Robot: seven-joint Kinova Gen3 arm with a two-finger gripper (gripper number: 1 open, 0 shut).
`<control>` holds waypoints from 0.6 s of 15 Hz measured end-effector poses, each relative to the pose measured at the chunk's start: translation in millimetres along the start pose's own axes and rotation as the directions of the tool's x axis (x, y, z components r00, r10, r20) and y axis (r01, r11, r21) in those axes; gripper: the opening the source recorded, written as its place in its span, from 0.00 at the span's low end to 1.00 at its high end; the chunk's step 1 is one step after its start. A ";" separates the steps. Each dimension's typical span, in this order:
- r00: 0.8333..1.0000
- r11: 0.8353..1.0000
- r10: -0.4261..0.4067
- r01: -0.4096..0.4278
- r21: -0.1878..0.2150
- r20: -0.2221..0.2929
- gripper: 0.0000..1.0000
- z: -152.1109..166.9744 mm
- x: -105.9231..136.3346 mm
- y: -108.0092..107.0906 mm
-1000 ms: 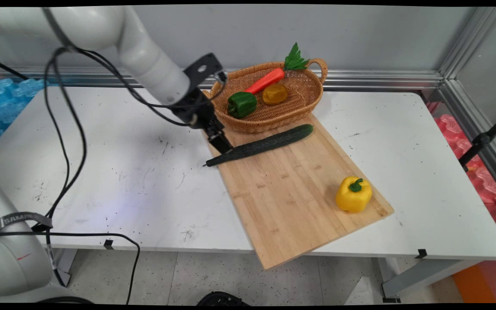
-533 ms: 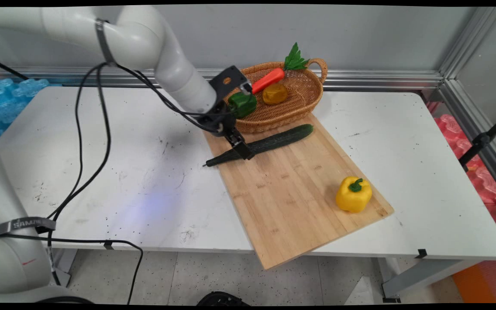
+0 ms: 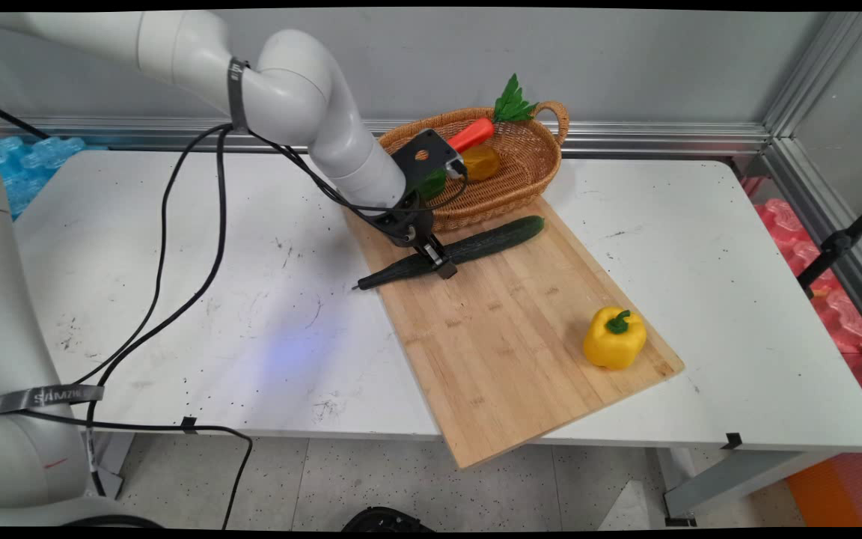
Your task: Pick up the cucumber from the cutting board, then place the picked object in the vegetable basket
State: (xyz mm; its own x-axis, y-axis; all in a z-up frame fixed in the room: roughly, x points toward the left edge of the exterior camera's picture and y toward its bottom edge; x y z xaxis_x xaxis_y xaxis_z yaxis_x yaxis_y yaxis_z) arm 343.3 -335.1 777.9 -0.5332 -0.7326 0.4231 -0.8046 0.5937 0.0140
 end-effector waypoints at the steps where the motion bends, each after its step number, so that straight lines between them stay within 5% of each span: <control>1: 1.000 1.000 0.001 -0.001 0.002 0.002 0.00 2.1 1.2 1.3; 9: 0.999 0.999 0.051 -0.051 0.005 0.002 0.00 -20.1 4.3 5.8</control>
State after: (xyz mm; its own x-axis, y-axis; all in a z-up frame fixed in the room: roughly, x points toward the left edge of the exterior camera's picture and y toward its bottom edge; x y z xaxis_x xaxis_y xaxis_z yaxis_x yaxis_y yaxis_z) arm 341.6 -328.2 798.0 -0.5739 -0.7021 0.4216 -0.7777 0.6285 -0.0121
